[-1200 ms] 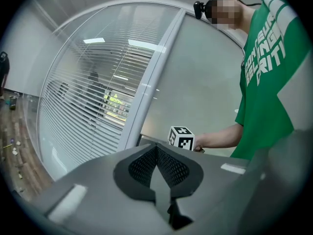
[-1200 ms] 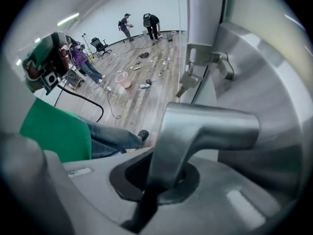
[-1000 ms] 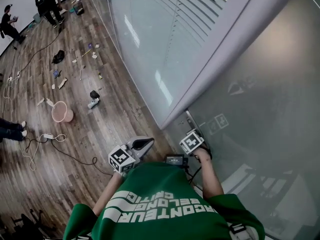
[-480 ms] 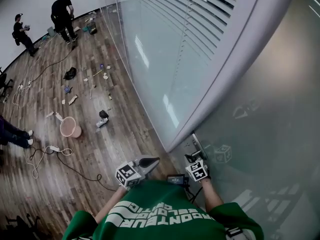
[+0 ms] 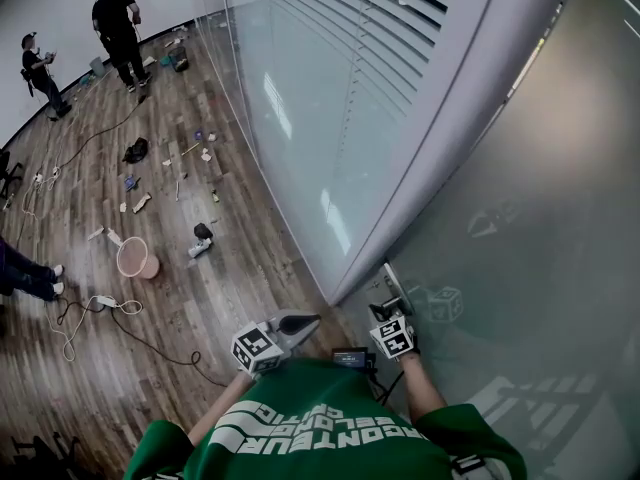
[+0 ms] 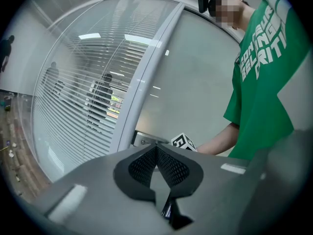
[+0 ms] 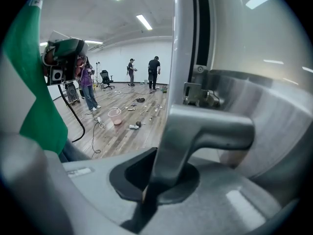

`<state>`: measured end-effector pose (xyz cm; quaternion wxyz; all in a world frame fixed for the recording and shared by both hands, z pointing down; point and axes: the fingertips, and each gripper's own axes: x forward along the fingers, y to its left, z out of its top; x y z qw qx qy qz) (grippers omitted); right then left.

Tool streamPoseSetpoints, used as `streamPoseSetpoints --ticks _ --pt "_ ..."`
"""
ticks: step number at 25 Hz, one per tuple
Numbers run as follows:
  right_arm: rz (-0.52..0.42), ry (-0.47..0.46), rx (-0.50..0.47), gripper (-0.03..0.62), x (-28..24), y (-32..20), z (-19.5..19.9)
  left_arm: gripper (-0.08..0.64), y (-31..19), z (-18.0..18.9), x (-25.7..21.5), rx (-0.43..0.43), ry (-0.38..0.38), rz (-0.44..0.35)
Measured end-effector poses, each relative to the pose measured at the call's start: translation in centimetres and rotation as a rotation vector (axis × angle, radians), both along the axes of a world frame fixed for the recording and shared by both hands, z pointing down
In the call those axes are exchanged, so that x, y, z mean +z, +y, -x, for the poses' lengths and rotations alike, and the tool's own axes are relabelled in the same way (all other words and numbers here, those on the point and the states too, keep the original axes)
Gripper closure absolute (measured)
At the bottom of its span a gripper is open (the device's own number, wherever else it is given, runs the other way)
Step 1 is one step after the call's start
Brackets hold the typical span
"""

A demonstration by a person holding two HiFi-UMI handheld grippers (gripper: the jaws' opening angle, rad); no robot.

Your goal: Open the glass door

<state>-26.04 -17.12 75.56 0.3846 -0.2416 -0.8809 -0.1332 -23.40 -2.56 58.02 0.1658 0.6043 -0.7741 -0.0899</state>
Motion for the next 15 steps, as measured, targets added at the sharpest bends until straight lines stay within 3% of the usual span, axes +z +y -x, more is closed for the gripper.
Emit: streamPoseSetpoints --ticks 2,7,15 --pt "0.0 -0.002 0.004 0.6 0.2 -0.4 0.2 0.546 -0.4 -0.5 0.1 0.013 0.026 0.005" --pt "-0.006 -0.015 0.014 0.6 -0.1 -1.2 0.7 0.546 -0.7 -0.6 0.3 0.002 -0.01 0.008" --pt "-0.002 -0.013 0.045 0.6 0.6 -3.0 2.2 0.546 -2.6 -1.9 0.5 0.026 0.005 0.016"
